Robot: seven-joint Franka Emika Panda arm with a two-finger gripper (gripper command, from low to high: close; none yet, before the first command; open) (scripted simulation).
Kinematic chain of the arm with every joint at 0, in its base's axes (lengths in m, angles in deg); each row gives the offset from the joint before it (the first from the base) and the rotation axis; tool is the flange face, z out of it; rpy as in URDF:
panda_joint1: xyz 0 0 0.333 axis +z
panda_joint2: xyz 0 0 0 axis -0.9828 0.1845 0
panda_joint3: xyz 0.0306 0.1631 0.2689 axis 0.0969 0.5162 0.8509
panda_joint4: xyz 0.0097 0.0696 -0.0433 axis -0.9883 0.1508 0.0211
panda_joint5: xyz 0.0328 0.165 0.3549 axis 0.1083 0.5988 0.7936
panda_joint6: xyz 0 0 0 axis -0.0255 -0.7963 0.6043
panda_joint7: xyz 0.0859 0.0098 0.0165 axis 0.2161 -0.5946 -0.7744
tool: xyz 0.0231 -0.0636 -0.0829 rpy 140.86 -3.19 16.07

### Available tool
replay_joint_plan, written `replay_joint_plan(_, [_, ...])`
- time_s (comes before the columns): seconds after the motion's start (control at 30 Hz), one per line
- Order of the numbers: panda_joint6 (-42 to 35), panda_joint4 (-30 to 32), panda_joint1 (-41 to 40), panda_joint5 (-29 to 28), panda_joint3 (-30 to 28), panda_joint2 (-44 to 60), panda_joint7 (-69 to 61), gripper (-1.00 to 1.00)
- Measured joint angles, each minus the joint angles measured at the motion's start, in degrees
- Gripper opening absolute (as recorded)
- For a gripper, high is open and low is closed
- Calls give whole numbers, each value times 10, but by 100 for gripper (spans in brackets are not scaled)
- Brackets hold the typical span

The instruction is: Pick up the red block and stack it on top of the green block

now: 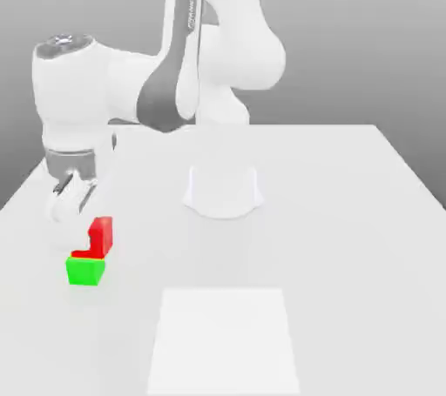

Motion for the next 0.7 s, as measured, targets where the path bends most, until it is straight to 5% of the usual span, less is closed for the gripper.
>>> replay_joint_plan(0.23, [118,6,-4,37,-18,112,-47,-100])
replay_joint_plan(0.27, [133,6,-5,43,-15,127,-51,100])
replay_joint_plan(0.5, [134,6,-13,43,-12,129,-51,100])
replay_joint_plan(0.7, [29,10,-25,18,-3,19,-34,100])
